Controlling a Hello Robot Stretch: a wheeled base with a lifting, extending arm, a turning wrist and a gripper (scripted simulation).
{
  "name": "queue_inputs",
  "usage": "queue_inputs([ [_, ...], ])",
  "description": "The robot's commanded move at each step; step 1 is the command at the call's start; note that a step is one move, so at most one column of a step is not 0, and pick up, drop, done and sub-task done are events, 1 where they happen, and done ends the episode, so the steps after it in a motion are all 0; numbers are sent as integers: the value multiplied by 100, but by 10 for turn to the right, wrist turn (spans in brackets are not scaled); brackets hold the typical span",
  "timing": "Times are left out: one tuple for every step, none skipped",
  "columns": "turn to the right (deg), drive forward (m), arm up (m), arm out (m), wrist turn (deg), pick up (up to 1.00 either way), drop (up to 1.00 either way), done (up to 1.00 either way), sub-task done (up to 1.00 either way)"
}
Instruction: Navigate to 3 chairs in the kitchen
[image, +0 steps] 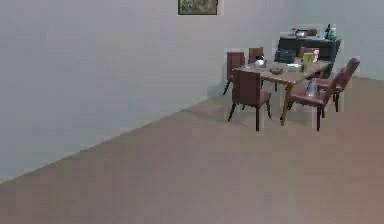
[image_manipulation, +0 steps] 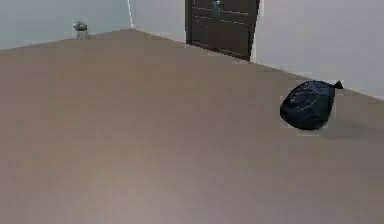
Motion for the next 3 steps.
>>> queue_inputs([
  [360, 0, 0, 0, 0, 0, 0, 0, 0],
  [0, 100, 0, 0, 0, 0, 0, 0, 0],
  [0, 95, 0, 0, 0, 0, 0, 0, 0],
])
